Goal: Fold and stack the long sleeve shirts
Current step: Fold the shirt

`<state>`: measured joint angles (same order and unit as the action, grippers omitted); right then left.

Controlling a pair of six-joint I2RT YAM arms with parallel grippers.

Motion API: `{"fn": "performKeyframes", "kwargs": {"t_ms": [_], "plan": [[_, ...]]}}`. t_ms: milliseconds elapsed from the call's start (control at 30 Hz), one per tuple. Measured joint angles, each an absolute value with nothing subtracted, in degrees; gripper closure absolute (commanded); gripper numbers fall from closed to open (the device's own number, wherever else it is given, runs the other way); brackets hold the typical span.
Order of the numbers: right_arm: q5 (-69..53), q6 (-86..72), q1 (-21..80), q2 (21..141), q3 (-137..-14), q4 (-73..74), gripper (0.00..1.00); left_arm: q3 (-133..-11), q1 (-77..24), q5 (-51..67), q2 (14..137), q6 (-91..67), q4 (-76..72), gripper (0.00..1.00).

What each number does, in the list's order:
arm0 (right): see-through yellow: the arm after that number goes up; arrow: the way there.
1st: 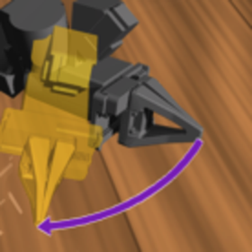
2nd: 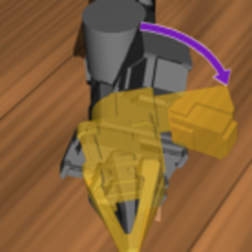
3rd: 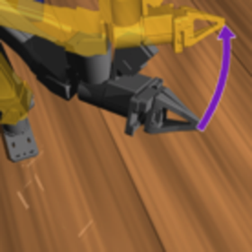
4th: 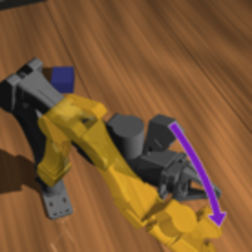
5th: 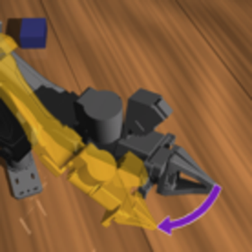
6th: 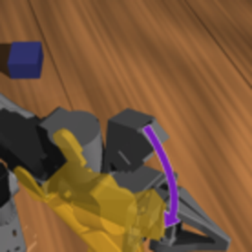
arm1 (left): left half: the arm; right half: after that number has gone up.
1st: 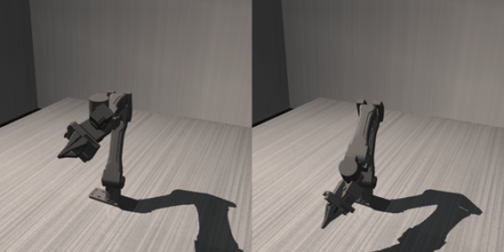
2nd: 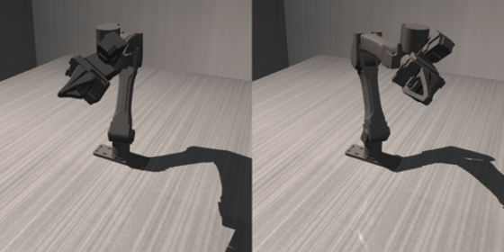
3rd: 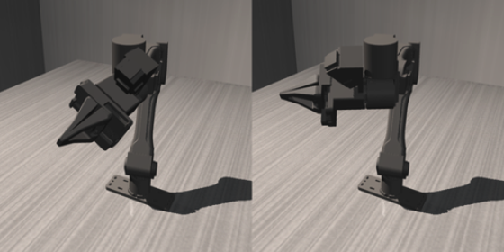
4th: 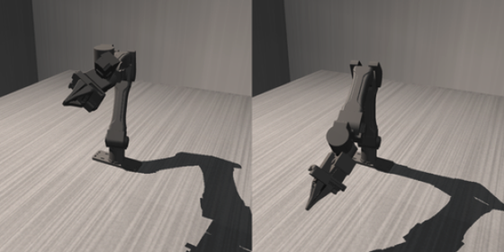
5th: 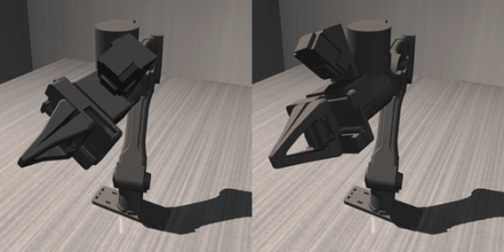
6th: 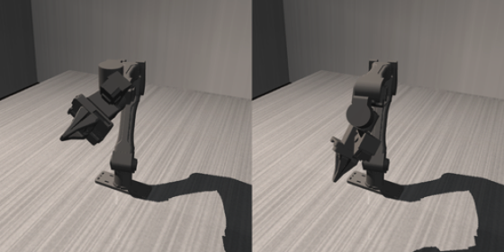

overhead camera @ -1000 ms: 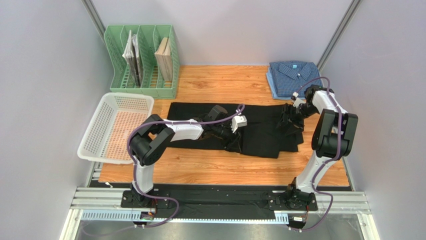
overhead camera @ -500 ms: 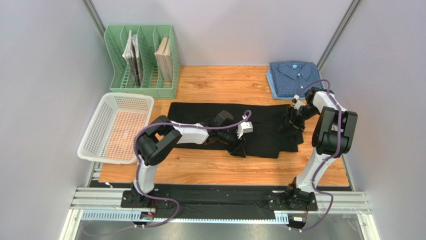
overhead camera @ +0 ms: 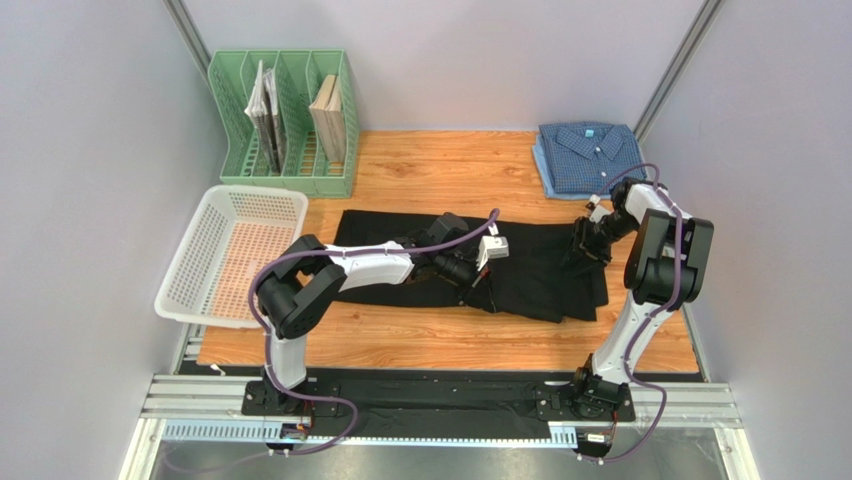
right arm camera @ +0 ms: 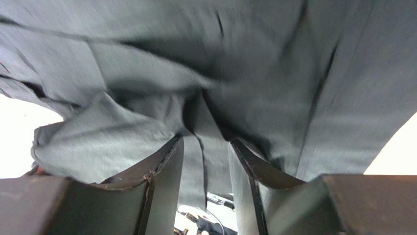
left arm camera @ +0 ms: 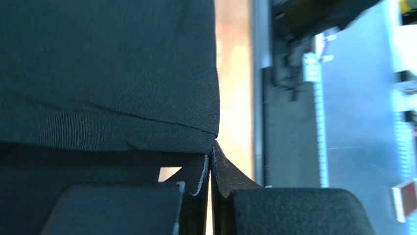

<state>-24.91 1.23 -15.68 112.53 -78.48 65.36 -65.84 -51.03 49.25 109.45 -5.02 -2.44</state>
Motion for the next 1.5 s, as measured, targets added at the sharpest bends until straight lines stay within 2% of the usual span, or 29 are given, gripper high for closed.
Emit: {"fn": "performKeyframes", "kwargs": {"t_ms": [467,633,767,800,867,933,1033,1333,1500], "plan": [[-24.1,1.1,-15.9,112.5,-78.6,64.8,0.57,-73.8,-51.6,62.2,106.6,-28.2,-9.3,1.00],[-24.1,1.1,-15.9,112.5,-80.5,64.8,0.57,-73.9,-49.7,65.7,109.6,-46.7,-27.2,1.00],[-24.1,1.1,-15.9,112.6,-82.7,64.8,0.57,-73.4,-46.8,64.5,116.9,-63.5,-45.0,1.00],[-24.1,1.2,-15.9,112.6,-83.1,64.8,0.57,-73.4,-45.7,63.5,119.0,-66.4,-47.6,0.98],[-24.1,1.4,-15.9,112.5,-83.7,65.0,0.56,-73.4,-43.4,61.6,122.5,-69.4,-49.8,0.57],[-24.1,1.8,-15.9,112.5,-84.0,65.3,0.55,-72.4,-41.2,59.8,124.4,-70.7,-50.3,0.33],[-24.1,2.8,-15.9,111.7,-84.1,66.3,0.54,-69.1,-38.9,58.3,123.4,-67.8,-48.4,0.26],[-22.4,6.3,-17.5,101.8,-82.3,70.3,0.59,-55.9,-42.0,52.1,102.1,-44.6,-23.0,0.30],[-21.1,7.9,-17.9,103.8,-80.2,71.4,0.61,-54.8,-47.7,49.6,101.4,-38.4,-16.4,0.30]]}}
